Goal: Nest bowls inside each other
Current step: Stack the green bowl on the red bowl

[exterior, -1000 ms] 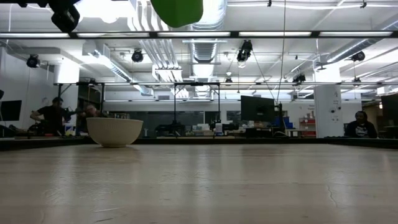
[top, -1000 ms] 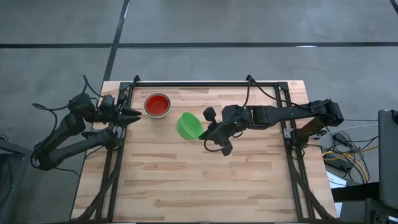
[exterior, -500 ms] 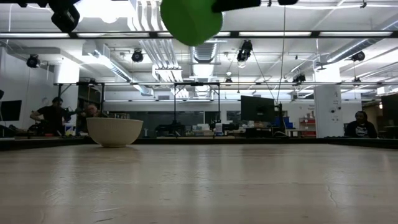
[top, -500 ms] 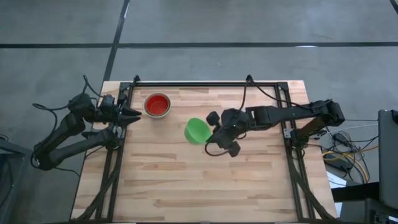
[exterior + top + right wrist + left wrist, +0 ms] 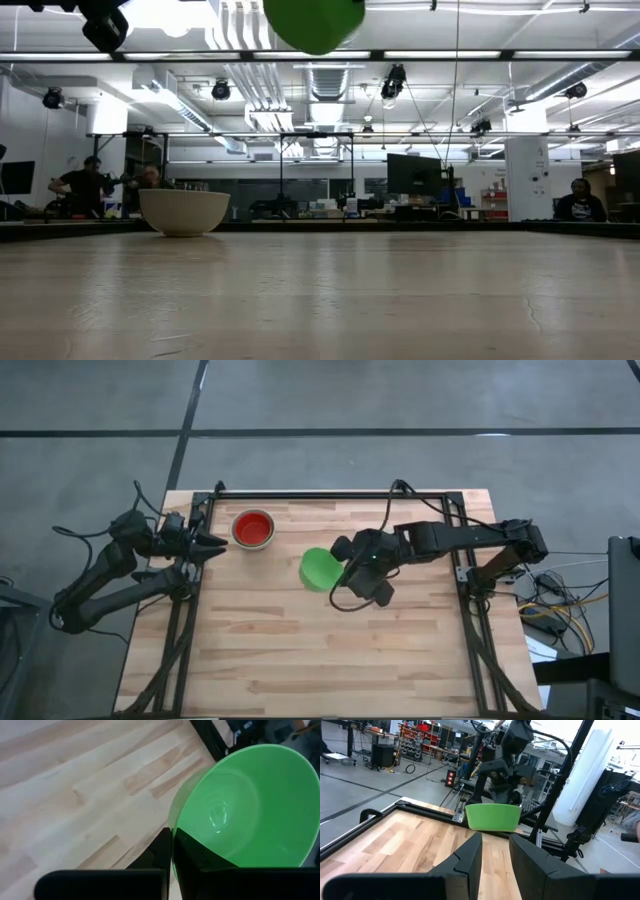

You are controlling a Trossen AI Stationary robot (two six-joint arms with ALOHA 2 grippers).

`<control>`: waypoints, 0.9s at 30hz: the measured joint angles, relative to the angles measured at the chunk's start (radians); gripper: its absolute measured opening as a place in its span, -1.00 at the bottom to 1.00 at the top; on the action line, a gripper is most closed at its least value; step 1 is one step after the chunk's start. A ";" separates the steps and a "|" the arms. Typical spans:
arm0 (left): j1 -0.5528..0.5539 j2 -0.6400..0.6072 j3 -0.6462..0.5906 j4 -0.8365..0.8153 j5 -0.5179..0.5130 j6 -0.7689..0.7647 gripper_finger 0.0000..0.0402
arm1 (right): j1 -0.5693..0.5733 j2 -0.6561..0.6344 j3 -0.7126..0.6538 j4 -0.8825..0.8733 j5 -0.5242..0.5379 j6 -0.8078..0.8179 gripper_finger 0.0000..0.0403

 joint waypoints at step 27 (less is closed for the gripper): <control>0.000 0.000 0.000 0.000 0.000 0.000 -0.48 | -0.011 0.449 0.787 -0.642 0.074 -0.105 -0.96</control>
